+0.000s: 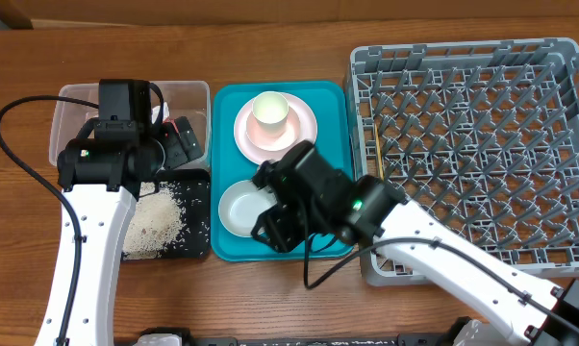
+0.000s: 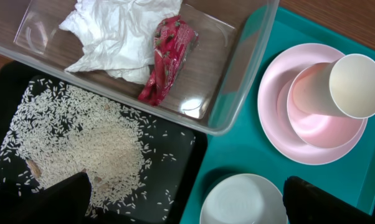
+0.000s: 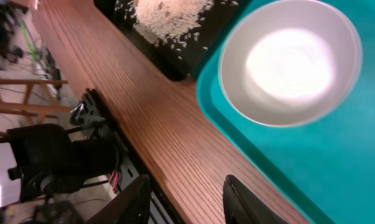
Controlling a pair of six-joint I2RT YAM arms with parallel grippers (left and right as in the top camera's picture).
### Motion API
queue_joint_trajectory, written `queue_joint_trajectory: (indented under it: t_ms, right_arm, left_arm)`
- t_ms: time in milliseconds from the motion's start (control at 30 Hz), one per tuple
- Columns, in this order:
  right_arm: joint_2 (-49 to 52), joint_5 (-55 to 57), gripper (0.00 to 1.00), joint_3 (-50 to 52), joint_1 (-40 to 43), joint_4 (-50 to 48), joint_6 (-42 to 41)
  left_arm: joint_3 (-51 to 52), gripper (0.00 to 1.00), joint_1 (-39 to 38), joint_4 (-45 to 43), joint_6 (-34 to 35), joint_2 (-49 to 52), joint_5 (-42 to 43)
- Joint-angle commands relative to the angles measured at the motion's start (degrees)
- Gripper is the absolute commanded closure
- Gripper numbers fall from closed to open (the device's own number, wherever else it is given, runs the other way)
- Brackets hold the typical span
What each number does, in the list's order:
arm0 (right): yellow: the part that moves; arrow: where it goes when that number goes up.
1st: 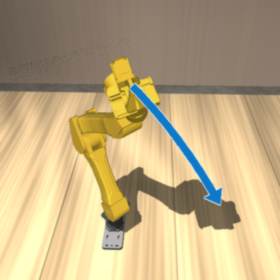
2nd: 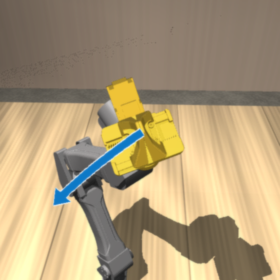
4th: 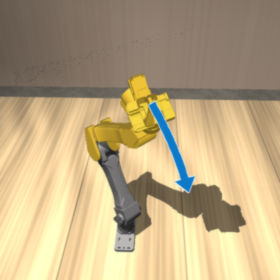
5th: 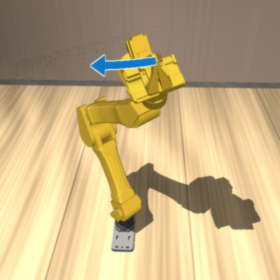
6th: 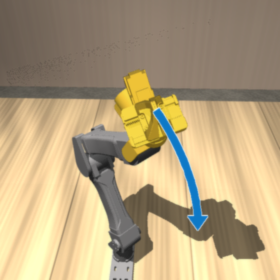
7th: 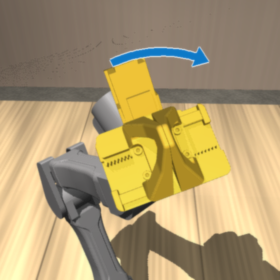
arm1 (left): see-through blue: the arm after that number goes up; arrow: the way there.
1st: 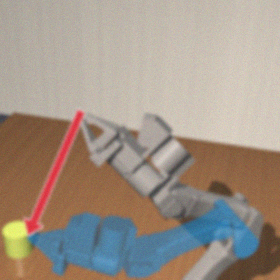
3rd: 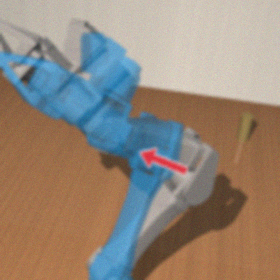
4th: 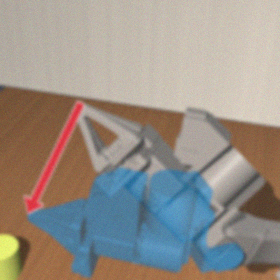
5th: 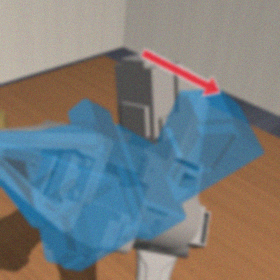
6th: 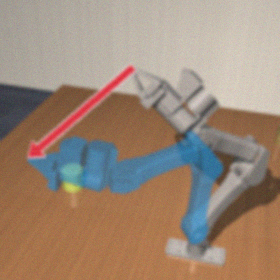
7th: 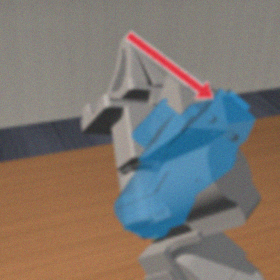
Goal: Sort waste into correct bins and load items into the dishwasher
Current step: 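Move the right gripper left over the grey bowl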
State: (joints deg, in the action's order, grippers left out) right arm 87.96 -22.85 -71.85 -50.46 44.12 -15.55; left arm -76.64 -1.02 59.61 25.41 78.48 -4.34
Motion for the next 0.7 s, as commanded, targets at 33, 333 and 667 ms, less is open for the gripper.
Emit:
queue_joint_trajectory:
  t_ms: [33,333,667]
  right_arm:
    - [-0.02,11.54,0.61,0.28,-4.42,-3.17,-5.35]
    - [7.67,20.61,0.73,0.28,-9.6,-11.67,-8.48]
    - [17.44,32.83,0.91,0.28,-9.4,-15.56,-13.25]
  left_arm:
    - [-0.83,0.0,0.24,-0.07,-0.09,-0.07,-0.13]
    - [-0.83,0.0,0.24,-0.07,-0.09,-0.07,-0.13]
    - [-0.83,0.0,0.24,-0.07,-0.09,-0.07,-0.13]
